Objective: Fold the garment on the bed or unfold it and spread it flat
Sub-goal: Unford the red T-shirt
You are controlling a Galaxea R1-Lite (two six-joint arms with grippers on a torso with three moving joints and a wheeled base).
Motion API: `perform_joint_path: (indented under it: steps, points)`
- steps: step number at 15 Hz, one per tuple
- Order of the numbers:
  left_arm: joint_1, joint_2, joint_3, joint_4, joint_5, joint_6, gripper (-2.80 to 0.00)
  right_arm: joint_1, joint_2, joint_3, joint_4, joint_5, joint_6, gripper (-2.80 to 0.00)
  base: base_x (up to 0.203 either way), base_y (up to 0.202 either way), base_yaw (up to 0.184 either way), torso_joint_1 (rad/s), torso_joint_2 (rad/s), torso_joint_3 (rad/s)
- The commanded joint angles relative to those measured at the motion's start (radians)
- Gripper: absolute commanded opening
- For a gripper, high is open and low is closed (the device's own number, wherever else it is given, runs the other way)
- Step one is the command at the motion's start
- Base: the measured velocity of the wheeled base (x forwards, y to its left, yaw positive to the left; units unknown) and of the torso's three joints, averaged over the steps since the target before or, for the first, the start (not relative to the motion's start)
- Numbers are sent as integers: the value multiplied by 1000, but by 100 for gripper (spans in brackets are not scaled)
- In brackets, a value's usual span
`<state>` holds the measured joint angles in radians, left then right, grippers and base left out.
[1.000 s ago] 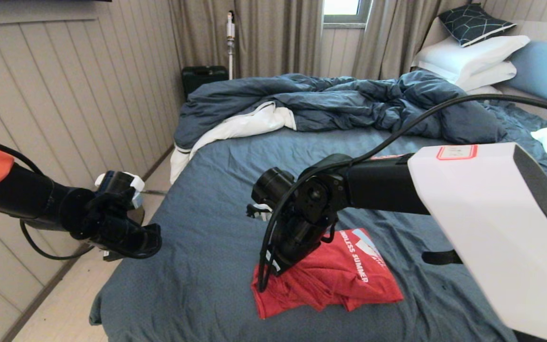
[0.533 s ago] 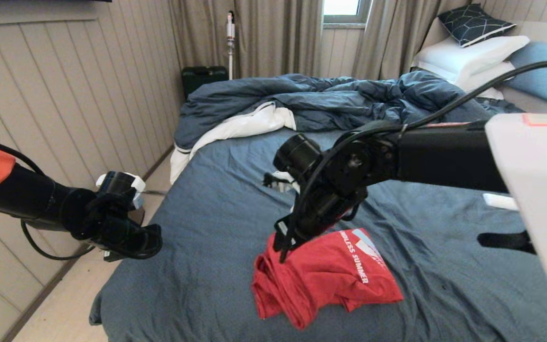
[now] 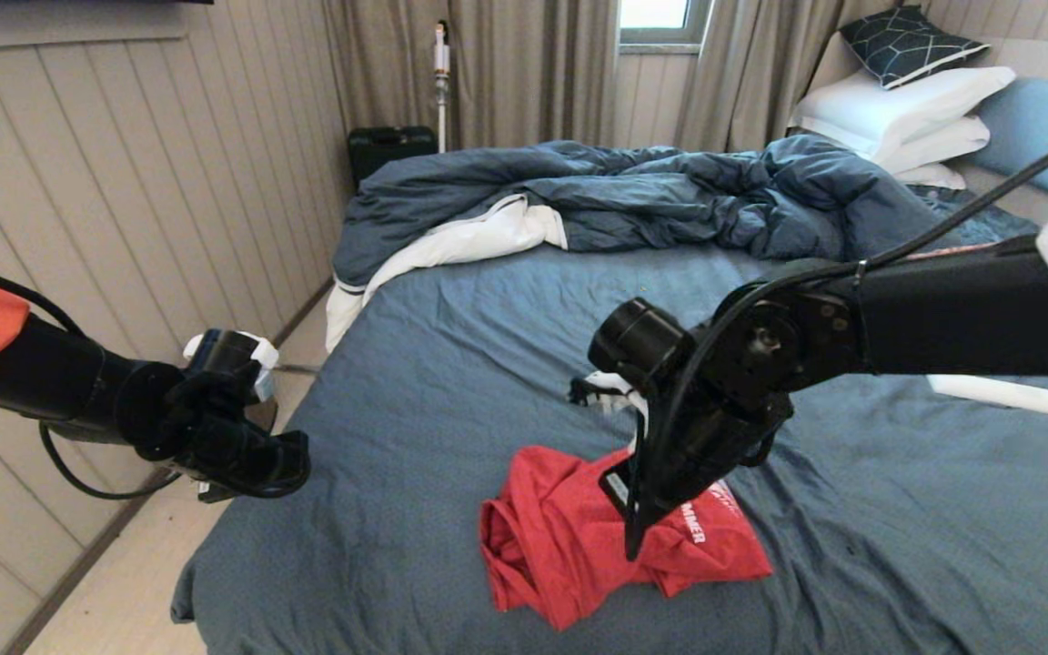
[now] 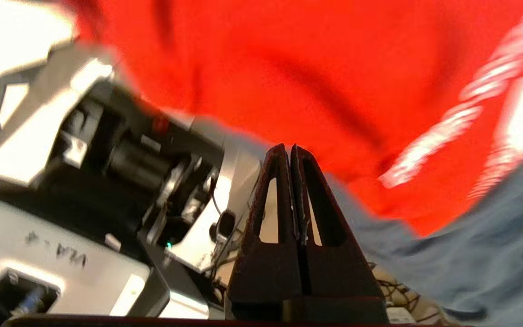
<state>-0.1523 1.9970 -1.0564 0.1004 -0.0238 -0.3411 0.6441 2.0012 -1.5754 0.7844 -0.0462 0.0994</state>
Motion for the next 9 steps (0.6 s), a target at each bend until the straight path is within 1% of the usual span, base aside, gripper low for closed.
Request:
perform_joint_path:
  steps: [1, 2, 4, 9]
  points:
    - [0, 2, 1, 1, -1, -3, -280, 29, -45, 97, -41, 0, 3, -280, 0, 0, 0, 0, 0, 0]
    - [0, 2, 3, 1, -1, -3, -280, 39, -45, 123, -80, 0, 5, -280, 0, 0, 0, 0, 0, 0]
    - [0, -1, 3, 1, -1, -3, -280, 69, -11, 142, -105, 1, 8, -280, 0, 0, 0, 0, 0, 0]
    - [0, -6, -1, 1, -1, -3, -280, 106, 117, 114, -150, -4, 8, -280, 0, 0, 0, 0, 0, 0]
